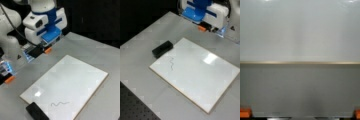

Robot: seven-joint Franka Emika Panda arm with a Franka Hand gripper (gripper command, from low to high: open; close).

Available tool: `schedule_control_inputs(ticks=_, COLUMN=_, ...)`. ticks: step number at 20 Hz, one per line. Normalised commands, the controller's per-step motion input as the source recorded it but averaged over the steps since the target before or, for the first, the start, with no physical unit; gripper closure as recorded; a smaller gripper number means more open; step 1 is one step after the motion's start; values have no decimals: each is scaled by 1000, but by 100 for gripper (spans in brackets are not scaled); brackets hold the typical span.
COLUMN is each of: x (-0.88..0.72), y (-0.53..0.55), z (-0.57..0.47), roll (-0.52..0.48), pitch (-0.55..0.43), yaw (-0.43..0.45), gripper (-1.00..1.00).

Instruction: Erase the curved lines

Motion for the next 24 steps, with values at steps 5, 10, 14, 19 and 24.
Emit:
schedule_control_inputs(ticks=5, x=20, y=-29, z=-29, roll=-87, pitch=39, yaw=63, gripper=-100)
schedule_control_inputs(ticks=10, x=135, y=-194, z=-36, roll=-158, pitch=39, yaw=52, gripper=-100)
schedule_control_inputs(ticks=14, x=229, y=-362, z=9, roll=-82, pitch=64, yaw=85, gripper=-100)
schedule_control_inputs(ticks=19, x=266, y=-411, z=83, roll=-22, pitch=118, yaw=99, gripper=-100)
schedule_control_inputs(ticks=24, x=320, y=-458, z=102, roll=-26, pitch=150, yaw=101, gripper=-100)
